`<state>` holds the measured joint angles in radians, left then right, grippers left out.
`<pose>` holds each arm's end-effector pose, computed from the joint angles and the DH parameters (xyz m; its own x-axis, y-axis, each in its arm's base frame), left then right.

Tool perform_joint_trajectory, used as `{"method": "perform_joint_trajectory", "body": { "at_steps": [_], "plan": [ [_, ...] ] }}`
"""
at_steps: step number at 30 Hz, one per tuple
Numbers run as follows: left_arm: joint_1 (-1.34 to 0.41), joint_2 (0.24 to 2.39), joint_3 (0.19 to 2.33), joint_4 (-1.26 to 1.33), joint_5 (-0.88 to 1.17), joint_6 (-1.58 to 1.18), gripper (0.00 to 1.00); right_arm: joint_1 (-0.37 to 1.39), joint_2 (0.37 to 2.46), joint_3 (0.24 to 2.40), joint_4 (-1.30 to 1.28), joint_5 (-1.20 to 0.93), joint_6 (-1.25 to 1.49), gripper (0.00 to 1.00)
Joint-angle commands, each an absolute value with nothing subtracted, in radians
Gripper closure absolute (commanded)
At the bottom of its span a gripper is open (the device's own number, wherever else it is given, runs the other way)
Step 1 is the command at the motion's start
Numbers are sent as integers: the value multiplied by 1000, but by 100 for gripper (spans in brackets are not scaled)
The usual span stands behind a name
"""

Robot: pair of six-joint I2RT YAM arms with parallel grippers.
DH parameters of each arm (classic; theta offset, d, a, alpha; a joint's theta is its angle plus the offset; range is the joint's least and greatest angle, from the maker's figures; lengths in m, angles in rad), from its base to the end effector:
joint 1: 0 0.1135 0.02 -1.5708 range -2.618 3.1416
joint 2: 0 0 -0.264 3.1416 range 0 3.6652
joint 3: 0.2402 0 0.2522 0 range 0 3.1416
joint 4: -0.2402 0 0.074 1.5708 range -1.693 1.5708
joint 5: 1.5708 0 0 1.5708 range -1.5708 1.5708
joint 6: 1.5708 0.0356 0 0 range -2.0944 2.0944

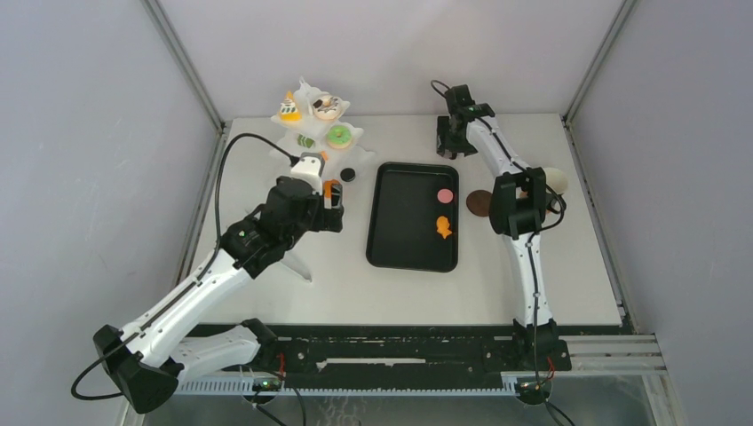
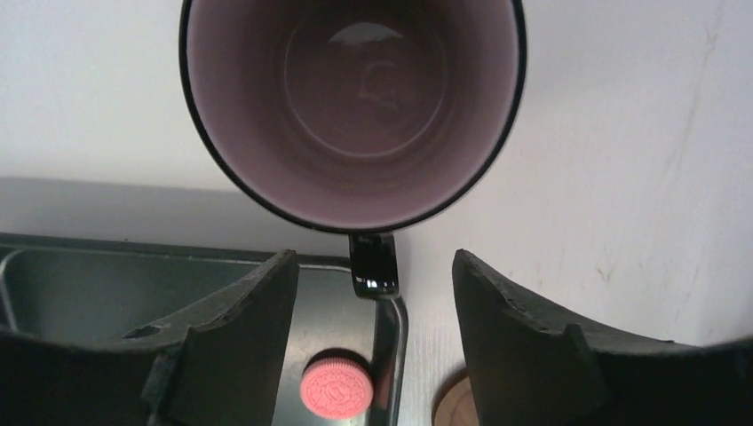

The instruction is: Serve the afternoon tea

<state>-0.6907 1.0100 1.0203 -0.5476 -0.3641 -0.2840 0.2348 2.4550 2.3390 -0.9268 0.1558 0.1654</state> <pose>0.1746 -0.1279 0.3447 -0.4794 0.0566 -0.8758 0.2346 0.9699 -0.0658 0.5162 0.1178 0.2178 -0.8540 -0.0370 -0.5190 -0.0134 0.9987 -0.0493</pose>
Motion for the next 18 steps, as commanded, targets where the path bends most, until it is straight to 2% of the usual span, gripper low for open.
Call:
{"method": "perform_joint_trajectory", "body": {
  "at_steps": [1,10,14,17,18],
  "plan": [
    [-686,995,1074,-557,-394,-265,10,225,2480,2404,-861,145,186,30],
    [-686,960,1052,-575,-434,-262,10,202,2512,2428,-834,85,239,52],
    [-686,954,1049,-576,-433,-262,10,205,2516,2451,-844,107,240,73],
    [-686,954,1054,-577,-431,-263,10,207,2483,2453,-841,129,238,99],
    [-686,954,1055,-578,-430,-263,10,208,2465,2452,-839,138,236,100]
  ]
}}
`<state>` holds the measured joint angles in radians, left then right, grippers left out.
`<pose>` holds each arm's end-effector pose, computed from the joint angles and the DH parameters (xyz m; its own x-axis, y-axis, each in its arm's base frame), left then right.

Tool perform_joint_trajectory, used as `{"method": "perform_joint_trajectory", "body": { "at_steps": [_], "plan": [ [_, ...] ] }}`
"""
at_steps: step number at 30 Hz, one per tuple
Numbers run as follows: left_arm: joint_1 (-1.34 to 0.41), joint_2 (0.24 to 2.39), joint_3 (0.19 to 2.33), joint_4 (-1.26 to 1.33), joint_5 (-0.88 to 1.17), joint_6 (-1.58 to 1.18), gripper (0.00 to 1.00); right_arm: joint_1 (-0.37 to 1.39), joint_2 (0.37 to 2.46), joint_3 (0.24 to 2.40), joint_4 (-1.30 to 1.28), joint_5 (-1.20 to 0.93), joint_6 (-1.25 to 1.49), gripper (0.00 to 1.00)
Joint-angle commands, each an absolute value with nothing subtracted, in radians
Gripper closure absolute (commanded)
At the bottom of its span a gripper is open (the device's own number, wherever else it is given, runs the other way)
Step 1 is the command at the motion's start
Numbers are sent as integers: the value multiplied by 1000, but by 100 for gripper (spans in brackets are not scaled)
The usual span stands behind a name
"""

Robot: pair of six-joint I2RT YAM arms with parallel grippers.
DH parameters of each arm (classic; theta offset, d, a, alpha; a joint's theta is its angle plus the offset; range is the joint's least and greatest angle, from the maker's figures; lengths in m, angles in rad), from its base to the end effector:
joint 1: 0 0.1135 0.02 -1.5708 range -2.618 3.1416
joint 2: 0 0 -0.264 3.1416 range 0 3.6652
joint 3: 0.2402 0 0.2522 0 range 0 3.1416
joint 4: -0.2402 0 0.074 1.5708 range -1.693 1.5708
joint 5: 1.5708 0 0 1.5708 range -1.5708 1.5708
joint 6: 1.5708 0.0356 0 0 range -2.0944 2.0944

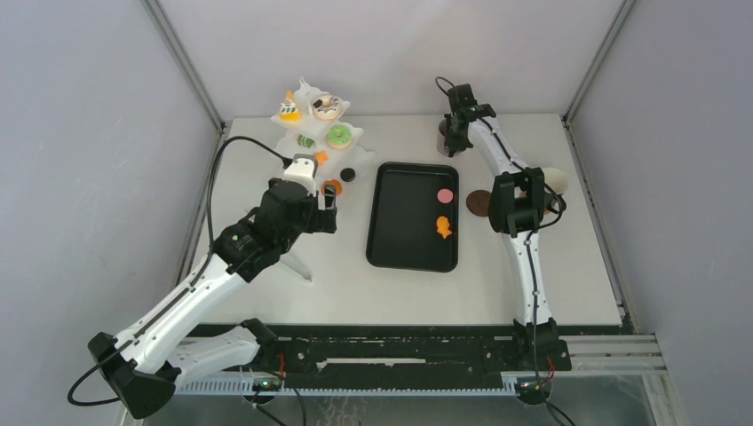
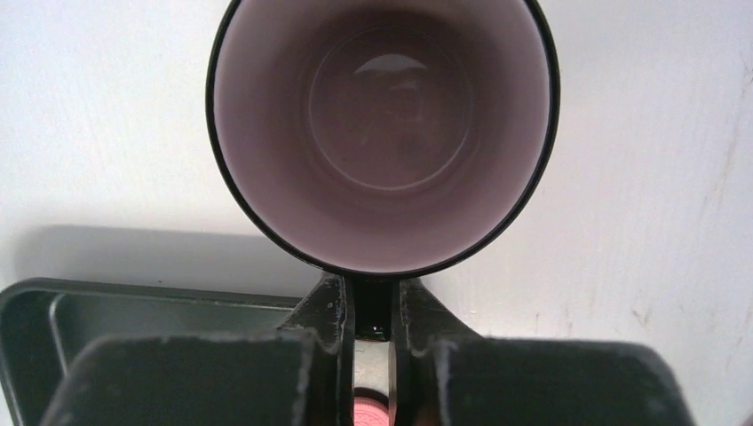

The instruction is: Serve the afternoon tea

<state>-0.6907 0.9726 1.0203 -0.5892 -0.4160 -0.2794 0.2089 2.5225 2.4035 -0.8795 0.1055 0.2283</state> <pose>0.1668 -0.1192 0.3483 -0.4690 0.0604 -0.8811 0.1940 0.9803 -0.0361 0.5335 0.1093 0.2052 -0.8351 0.0530 -0.5476 0.0396 0.9986 0.0363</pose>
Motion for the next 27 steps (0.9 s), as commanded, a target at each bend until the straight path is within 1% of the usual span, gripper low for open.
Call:
{"method": "perform_joint_trajectory", "body": {
  "at_steps": [1,4,8,12,14,21,24,27],
  "plan": [
    [-686,953,1057,-577,-429,-264,10,209,2443,2453,-845,148,230,100],
    [-686,950,1057,-577,-417,-273,10,209,2335,2414,-844,182,232,100],
    [-686,938,1043,-565,-397,-286,10,215,2141,2198,-741,243,211,100],
    [-686,920,1026,-557,-384,-300,10,215,1975,2019,-720,295,212,100],
    [-686,910,1019,-550,-379,-306,10,215,1892,1890,-685,298,217,100],
    [-687,908,1018,-541,-344,-314,10,199,1623,1415,-534,252,242,100],
    [-687,907,1013,-531,-330,-317,10,169,1560,1311,-492,159,269,100],
    [-687,910,1009,-524,-321,-321,10,183,1555,1273,-487,161,267,100]
  ]
}}
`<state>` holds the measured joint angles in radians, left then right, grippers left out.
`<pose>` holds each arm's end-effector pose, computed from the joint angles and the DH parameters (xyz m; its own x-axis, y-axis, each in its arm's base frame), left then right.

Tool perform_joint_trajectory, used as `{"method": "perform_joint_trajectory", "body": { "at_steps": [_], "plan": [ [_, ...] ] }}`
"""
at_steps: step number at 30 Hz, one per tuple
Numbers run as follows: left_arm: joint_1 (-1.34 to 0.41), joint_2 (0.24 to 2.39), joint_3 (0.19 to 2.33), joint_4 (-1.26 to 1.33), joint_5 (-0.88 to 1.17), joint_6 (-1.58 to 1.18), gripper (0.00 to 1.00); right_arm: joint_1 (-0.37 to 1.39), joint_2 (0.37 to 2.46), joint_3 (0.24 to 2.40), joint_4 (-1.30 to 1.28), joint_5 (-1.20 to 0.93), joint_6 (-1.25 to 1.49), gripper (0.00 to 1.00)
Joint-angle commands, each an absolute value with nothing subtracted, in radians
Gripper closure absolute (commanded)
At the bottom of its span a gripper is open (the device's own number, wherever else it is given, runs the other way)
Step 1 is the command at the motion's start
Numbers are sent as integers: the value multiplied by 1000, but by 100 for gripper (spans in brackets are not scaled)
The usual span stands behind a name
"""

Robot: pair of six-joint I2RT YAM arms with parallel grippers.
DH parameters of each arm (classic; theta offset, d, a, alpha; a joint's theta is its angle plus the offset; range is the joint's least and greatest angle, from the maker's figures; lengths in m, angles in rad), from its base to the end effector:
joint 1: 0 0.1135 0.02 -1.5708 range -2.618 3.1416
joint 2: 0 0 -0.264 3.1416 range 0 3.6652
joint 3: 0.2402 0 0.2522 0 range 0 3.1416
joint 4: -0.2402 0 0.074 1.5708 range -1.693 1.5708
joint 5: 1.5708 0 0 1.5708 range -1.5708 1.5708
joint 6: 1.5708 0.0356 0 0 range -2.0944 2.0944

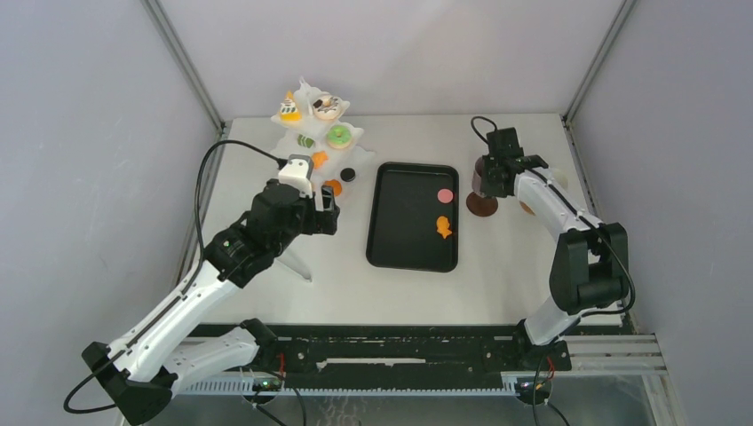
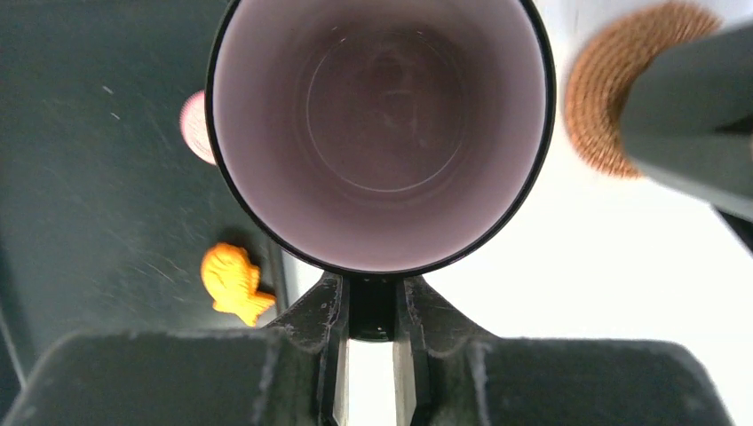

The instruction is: Serve the afternoon tea

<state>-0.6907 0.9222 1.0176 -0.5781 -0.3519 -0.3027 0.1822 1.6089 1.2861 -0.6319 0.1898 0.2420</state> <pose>0.1572 -0.1140 0.3571 -0.4496 0.0086 -0.8932 0.2396 0.9645 -0.1113 0.3399 0.0558 0.2676 -0.7962 0.0926 -0.5979 0.1237 0.9923 -0.0110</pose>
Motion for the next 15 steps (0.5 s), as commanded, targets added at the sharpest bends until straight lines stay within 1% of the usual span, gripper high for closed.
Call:
{"method": "perform_joint_trajectory", "body": {
  "at_steps": [1,15],
  "plan": [
    [-687,912,1009,-524,-320,-321,10,192,1561,1267,-489,176,264,100],
    [-687,903,1006,-531,-325,-332,10,176,1638,1206,-457,181,285,100]
  ]
}}
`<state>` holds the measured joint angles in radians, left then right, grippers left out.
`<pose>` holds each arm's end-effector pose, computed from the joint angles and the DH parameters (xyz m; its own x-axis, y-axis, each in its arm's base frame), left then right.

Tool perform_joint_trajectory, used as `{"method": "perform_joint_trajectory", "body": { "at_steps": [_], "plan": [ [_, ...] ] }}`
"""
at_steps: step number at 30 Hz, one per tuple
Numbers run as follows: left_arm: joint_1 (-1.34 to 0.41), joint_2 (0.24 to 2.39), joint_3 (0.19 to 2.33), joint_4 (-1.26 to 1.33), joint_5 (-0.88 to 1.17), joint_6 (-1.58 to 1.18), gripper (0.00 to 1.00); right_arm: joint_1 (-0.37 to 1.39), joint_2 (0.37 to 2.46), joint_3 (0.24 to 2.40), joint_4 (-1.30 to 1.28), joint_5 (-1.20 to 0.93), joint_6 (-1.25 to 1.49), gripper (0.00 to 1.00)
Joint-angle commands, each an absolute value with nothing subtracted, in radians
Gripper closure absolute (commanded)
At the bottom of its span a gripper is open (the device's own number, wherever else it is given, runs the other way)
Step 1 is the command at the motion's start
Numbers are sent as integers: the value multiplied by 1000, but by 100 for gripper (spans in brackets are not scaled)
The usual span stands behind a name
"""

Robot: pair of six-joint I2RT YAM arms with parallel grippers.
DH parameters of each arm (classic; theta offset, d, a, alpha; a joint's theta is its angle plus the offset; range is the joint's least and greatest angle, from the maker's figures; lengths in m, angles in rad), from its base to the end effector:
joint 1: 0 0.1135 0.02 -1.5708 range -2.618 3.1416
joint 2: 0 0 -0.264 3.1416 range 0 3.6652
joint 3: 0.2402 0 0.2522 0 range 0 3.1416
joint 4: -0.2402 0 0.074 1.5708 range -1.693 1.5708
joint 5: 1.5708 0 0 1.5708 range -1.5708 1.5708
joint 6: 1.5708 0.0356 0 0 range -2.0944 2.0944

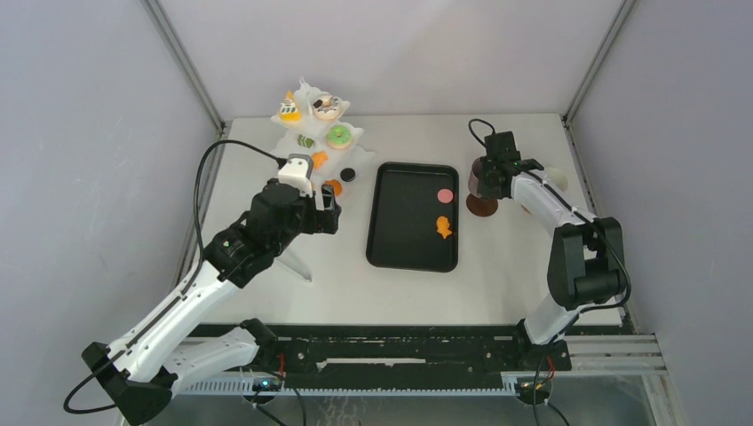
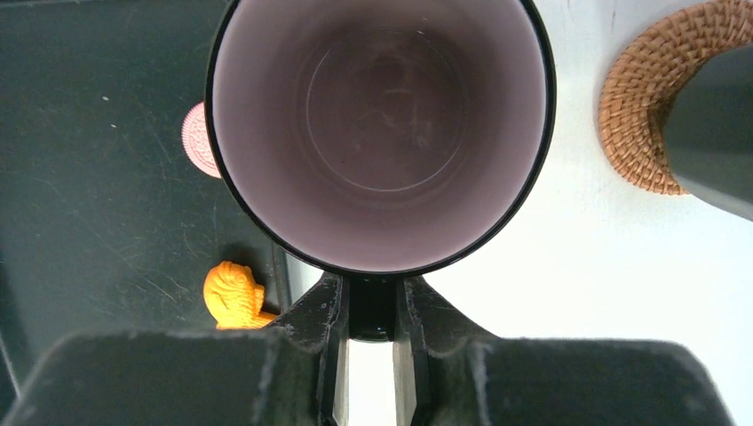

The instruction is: Serve the afternoon tea

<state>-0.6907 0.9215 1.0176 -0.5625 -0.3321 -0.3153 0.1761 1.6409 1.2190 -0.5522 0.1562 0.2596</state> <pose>0.1574 -0.1150 0.3586 -0.4467 -0.0111 -0.8946 0.2517 0.9580 -0.1376 0.3435 0.0555 0.2410 -0.8094 0.1135 -0.5761 0.1250 0.9920 0.0199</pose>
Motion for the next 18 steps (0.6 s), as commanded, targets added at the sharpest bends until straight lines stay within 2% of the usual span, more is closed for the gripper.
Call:
{"method": "perform_joint_trajectory", "body": {
  "at_steps": [1,18],
  "plan": [
    [-688,903,1006,-529,-322,-334,10,176,1644,1201,-457,184,285,100],
    [-688,921,1009,-517,-298,-333,10,176,1657,1135,-470,200,284,100]
  ]
}}
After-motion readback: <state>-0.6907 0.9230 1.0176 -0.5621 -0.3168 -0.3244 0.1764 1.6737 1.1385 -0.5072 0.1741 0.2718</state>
